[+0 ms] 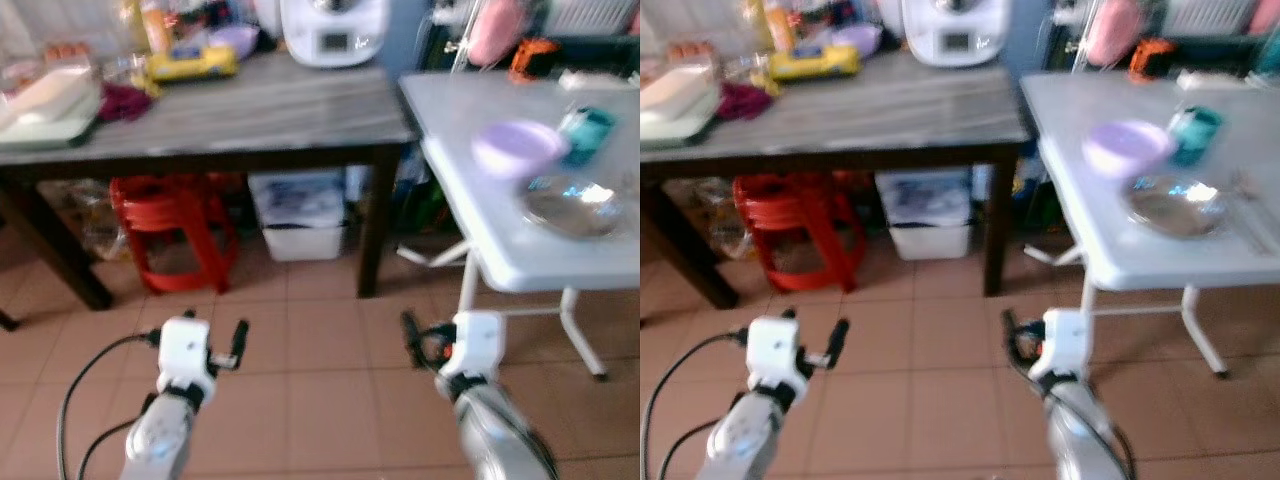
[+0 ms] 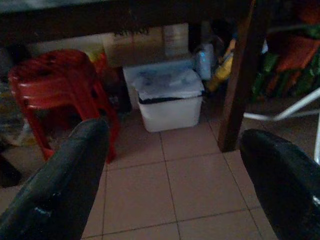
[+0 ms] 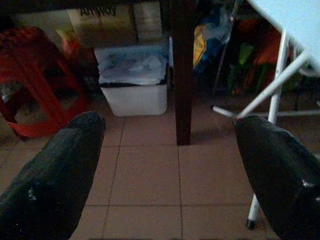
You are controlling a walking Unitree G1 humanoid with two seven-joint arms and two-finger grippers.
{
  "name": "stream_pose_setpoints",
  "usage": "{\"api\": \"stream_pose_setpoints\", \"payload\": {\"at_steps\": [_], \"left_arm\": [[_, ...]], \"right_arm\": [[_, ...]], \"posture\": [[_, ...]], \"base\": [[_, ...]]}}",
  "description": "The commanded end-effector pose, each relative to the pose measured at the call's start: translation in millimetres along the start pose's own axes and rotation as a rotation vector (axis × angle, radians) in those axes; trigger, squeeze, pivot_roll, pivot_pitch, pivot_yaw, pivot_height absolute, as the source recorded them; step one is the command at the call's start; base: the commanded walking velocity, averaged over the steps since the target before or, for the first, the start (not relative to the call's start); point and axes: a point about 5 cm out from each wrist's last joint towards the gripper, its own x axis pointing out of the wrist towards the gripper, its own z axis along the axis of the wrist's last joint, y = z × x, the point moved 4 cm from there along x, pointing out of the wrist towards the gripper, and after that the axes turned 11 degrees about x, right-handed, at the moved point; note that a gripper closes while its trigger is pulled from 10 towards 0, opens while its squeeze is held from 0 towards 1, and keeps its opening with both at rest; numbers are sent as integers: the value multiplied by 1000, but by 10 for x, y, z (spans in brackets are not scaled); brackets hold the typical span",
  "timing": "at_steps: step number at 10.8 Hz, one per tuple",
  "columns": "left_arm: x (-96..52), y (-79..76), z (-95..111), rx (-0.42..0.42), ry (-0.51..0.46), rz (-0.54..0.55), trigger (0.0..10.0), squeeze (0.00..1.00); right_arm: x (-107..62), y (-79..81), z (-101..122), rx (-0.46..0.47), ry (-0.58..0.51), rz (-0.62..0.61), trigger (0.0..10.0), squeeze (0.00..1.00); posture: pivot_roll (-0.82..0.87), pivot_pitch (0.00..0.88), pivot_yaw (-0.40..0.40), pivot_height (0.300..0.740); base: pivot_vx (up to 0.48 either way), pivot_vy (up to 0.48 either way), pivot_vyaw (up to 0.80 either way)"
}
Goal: Setting the table
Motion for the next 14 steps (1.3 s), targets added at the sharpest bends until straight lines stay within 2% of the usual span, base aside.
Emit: {"api": "stream_pose_setpoints", "payload": {"at_steps": [1, 2, 4, 6, 7, 9, 14], "left_arm": [[-1, 0, 6, 1, 2, -1, 10000, 0], [0, -1, 15, 1, -1, -2, 10000, 0], [41, 18, 248, -43, -81, 14, 10000, 0], [69, 68, 399, -66, -132, 40, 10000, 0], [56, 118, 488, -79, -160, 63, 10000, 0], [26, 160, 503, -68, -158, 82, 10000, 0], [24, 122, 477, -47, -138, 60, 10000, 0]], "right_arm": [[3, -40, 36, -9, -9, -8, 10000, 0], [3, -44, 43, -8, -12, -11, 10000, 0], [9, -11, 134, -17, -39, 0, 10000, 0], [30, 18, 369, -52, -115, 8, 10000, 0], [26, 75, 566, -75, -176, 25, 10000, 0], [2, 170, 687, -104, -214, 57, 10000, 0], [-8, 208, 671, -114, -199, 58, 10000, 0]], "posture": [[-13, 111, 62, 740], [-15, 112, 64, 740], [-14, 111, 61, 740], [-15, 113, 55, 740], [-18, 115, 53, 740], [-20, 118, 53, 740], [-18, 122, 53, 740]], "base": [[0, -469, 0], [0, -446, 0], [0, 0, 0], [0, 0, 0], [0, 0, 0], [0, 0, 0], [0, 0, 0]]}}
